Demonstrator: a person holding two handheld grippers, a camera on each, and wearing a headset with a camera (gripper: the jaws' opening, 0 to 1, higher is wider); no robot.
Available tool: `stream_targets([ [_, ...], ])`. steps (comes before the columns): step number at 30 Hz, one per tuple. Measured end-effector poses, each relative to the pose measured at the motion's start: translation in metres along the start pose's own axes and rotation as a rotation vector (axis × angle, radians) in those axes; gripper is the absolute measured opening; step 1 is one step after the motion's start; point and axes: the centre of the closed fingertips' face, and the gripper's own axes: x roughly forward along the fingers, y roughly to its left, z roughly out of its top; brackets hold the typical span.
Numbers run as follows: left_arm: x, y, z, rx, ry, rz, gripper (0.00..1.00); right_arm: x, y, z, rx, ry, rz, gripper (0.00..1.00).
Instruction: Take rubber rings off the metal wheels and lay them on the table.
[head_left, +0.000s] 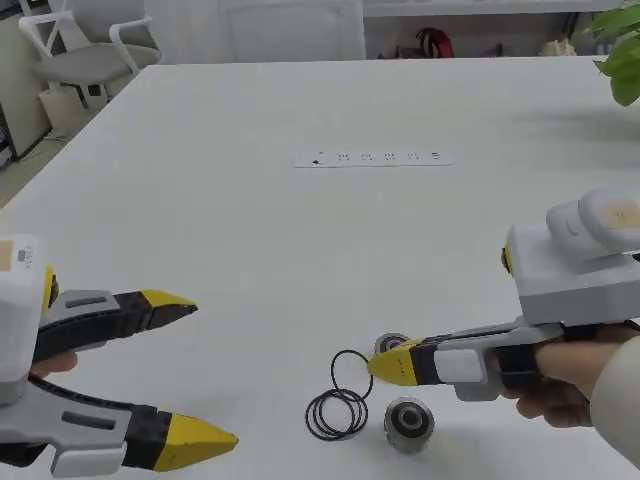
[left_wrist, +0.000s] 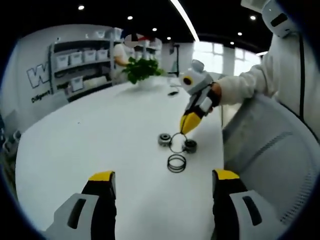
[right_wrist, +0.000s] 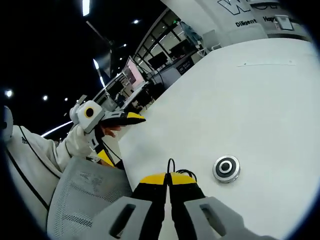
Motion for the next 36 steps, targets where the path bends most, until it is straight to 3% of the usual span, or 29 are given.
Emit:
stream_targets([
  [8,0.001,-0.005,-0.015,-0.071,-0.012,0.017,0.79,0.009,-0.005,-0.016,0.014,0.064,-0.003,0.00],
  [21,0.000,0.006,-0.020,-0.105,-0.024,0.038,0.76,0.013,-0.020,-0.024,0.012,0.103,-0.068,0.00],
  [29,0.003,0.004,-0.022,-0.111,-0.019,0.030,0.75,0.015,-0.036,-0.028,-0.029,0.127,-0.133,0.00],
  [36,0.003,0.003,-0.023,-0.115,-0.014,0.028,0.74,0.017,-0.039,-0.028,-0.043,0.134,-0.142,0.00],
])
